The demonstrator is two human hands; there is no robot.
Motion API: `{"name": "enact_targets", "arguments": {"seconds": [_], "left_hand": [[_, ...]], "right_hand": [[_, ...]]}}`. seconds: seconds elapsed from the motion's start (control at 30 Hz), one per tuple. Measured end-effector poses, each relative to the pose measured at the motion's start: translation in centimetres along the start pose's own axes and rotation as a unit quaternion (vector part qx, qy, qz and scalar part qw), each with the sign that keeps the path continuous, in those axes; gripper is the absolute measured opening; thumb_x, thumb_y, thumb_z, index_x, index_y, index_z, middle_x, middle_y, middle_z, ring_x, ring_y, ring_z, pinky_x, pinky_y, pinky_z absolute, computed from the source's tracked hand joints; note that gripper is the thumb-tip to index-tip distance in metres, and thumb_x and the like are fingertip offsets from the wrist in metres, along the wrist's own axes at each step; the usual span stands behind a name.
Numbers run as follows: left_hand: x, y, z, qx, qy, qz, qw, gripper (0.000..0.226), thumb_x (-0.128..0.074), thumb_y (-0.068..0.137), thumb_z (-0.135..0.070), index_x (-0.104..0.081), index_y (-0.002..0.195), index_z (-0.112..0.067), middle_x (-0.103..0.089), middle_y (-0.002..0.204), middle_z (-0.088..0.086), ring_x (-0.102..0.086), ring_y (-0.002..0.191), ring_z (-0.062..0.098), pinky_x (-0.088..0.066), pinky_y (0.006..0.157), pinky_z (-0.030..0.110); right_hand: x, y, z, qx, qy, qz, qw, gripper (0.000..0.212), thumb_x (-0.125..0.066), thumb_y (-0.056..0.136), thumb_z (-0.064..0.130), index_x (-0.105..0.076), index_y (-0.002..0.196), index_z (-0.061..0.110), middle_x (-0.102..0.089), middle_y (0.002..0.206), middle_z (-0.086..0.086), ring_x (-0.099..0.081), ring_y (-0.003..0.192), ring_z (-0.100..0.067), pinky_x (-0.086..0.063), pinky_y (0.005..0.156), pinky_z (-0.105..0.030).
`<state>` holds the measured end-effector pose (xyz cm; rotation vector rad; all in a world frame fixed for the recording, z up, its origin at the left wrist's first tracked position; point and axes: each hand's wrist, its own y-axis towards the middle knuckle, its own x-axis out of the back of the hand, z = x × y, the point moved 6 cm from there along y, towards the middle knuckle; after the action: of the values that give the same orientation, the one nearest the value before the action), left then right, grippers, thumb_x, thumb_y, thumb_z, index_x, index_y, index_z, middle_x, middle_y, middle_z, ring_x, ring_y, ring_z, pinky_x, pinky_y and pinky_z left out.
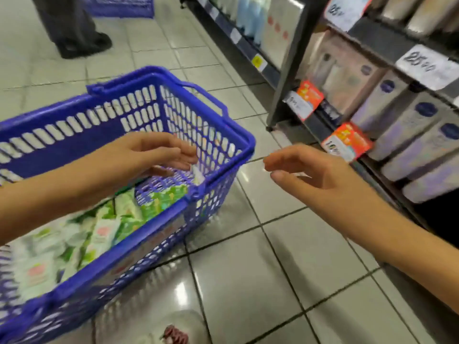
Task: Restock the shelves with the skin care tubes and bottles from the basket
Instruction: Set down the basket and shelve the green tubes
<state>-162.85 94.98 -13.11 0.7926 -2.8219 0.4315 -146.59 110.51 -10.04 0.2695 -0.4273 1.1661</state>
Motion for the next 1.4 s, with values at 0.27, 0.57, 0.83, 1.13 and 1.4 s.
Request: {"name": "enact_targets", "arguments": {"seconds": [0.27,0.57,0.83,1.13,1.4], "left_hand": [[6.3,-5.2,14.2,0.194,0.034,-0.155,0.968,0.018,-0.048,0.093,-0.005,-0.058,0.098,-0.019,-0.061,0.099,0.001,-0.055,0.092,0.016,-0.041,0.069,0.019],[10.9,-3.0,14.9,0.212,-0.038,-0.183,0.959,0.01,-0.051,0.092,-0.016,-0.06,0.097,-0.019,-0.062,0.097,0.003,-0.057,0.085,0.011,-0.039,0.067,0.024],[10.5,-3.6,17.4,0.293,0.227,-0.095,0.924,0.033,-0.049,0.091,-0.022,-0.052,0.12,-0.007,-0.057,0.118,0.013,-0.054,0.098,0.024,-0.044,0.079,0.029],[6.8,-4.6,21.6,0.322,0.355,-0.078,0.874,0.045,-0.06,0.084,-0.015,-0.038,0.119,0.001,-0.053,0.117,0.02,-0.05,0.108,0.035,-0.036,0.07,0.033],[11.0,-3.0,17.3,0.243,0.15,-0.179,0.942,0.033,-0.052,0.091,-0.023,-0.052,0.118,-0.004,-0.059,0.115,0.013,-0.056,0.104,0.029,-0.043,0.081,0.033]], "right_hand": [[-11.1,6.9,1.6,0.005,0.031,0.126,0.992,0.01,-0.06,0.086,0.011,-0.064,0.09,0.019,-0.069,0.093,0.0,-0.062,0.089,-0.007,-0.047,0.078,-0.011],[-15.5,11.2,0.6,-0.077,-0.056,0.201,0.975,0.008,-0.057,0.09,0.013,-0.064,0.09,0.017,-0.068,0.092,-0.006,-0.062,0.085,-0.014,-0.048,0.078,-0.02],[-23.9,12.6,0.1,-0.135,-0.089,0.367,0.916,0.016,-0.053,0.093,0.017,-0.062,0.102,0.008,-0.065,0.092,-0.002,-0.062,0.084,-0.012,-0.048,0.076,-0.015],[-28.0,11.4,-2.6,-0.149,-0.249,0.523,0.801,0.029,-0.052,0.094,0.024,-0.06,0.113,0.003,-0.061,0.102,-0.006,-0.056,0.094,-0.016,-0.044,0.081,-0.03],[-34.7,7.7,-6.4,-0.044,-0.513,0.655,0.553,0.045,-0.054,0.093,0.028,-0.047,0.13,0.002,-0.048,0.135,-0.012,-0.048,0.119,-0.03,-0.039,0.083,-0.032]]}}
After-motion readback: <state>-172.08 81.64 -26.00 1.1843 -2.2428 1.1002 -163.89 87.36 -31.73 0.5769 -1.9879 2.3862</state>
